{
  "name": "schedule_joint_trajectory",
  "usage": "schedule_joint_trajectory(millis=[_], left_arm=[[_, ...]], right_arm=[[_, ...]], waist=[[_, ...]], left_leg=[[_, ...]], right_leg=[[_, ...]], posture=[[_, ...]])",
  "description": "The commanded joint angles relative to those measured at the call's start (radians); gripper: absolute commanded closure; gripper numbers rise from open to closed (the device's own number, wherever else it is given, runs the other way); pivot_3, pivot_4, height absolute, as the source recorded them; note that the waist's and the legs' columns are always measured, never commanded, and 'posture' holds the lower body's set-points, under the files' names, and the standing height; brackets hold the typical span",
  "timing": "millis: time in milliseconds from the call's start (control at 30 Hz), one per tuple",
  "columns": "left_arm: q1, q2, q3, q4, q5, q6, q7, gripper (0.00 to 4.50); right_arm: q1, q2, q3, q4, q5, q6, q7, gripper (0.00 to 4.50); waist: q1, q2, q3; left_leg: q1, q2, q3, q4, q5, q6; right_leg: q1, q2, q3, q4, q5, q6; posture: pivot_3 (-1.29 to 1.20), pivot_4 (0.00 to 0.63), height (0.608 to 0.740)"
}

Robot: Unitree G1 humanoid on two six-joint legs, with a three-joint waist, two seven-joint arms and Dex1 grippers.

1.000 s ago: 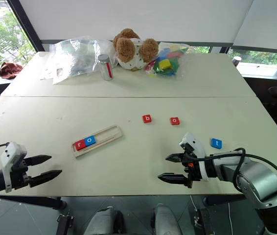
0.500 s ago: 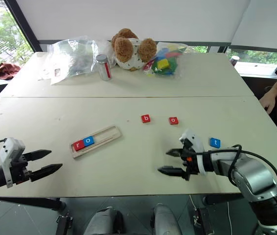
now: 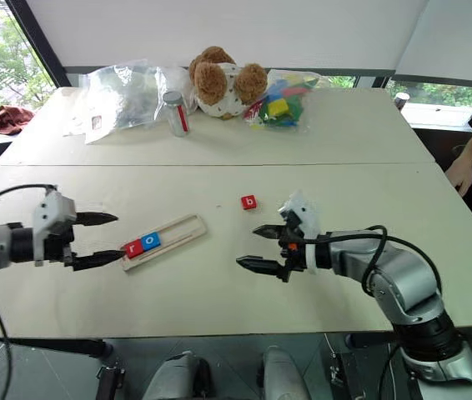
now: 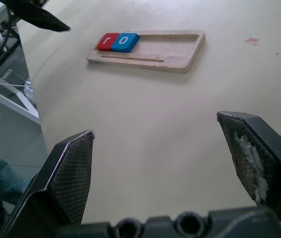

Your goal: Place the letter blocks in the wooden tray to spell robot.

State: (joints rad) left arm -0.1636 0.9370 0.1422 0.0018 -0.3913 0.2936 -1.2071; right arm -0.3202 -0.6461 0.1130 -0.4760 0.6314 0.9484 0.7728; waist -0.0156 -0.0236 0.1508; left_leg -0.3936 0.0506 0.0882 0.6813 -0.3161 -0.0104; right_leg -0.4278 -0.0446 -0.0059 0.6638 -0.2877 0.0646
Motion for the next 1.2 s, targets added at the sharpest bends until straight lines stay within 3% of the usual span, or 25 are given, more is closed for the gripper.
schedule_joint_trajectory(millis=[33,333,900,1000,1033,1200], left_arm=[[-0.047,-0.032,-0.047,0.093,0.051,-0.074,-0.012,0.0],[-0.098,-0.128,-0.11,0.227,0.137,-0.195,0.029,0.0],[-0.016,-0.132,-0.12,0.248,0.152,-0.19,0.019,0.0],[-0.022,-0.139,-0.127,0.28,0.165,-0.213,0.025,0.87],[-0.023,-0.14,-0.129,0.284,0.165,-0.218,0.025,1.35],[-0.034,-0.139,-0.142,0.281,0.177,-0.241,0.027,1.4]], right_arm=[[0.019,0.022,0.024,-0.099,0.027,0.035,-0.042,0.2],[0.045,0.028,0.058,-0.151,0.02,0.058,-0.098,0.2],[0.045,0.037,0.064,-0.133,0.002,0.042,-0.117,0.2],[0.042,0.038,0.063,-0.128,0.0,0.039,-0.119,0.0],[0.041,0.036,0.062,-0.127,-0.001,0.038,-0.119,0.0],[0.05,0.03,0.057,-0.122,-0.007,0.029,-0.12,0.0]], waist=[[0.002,0.0,0.0],[0.004,-0.001,0.0],[0.001,-0.001,-0.001],[0.001,-0.001,-0.001],[0.001,0.0,-0.001],[0.002,0.0,-0.001]], left_leg=[[0.0,0.0,0.0,0.0,0.0,0.0],[0.001,-0.001,0.0,0.003,0.0,0.0],[0.002,0.0,0.0,0.002,0.0,0.0],[0.003,0.0,0.0,0.002,0.0,0.0],[0.003,0.0,0.0,0.002,0.0,0.0],[0.003,0.0,0.0,0.002,0.0,0.0]], right_leg=[[0.0,0.0,0.0,0.0,0.0,0.0],[0.003,-0.002,0.0,0.0,0.0,0.0],[0.003,-0.001,0.0,0.001,0.0,0.0],[0.004,-0.001,0.0,0.001,0.0,0.0],[0.004,-0.001,0.0,0.001,0.0,0.0],[0.004,-0.001,0.0,0.002,0.0,0.0]], posture=[[0.0,0.15,0.74],[0.0,0.15,0.74],[0.0,0.15,0.74],[0.0,0.15,0.74],[0.0,0.15,0.74],[0.0,0.15,0.74]])
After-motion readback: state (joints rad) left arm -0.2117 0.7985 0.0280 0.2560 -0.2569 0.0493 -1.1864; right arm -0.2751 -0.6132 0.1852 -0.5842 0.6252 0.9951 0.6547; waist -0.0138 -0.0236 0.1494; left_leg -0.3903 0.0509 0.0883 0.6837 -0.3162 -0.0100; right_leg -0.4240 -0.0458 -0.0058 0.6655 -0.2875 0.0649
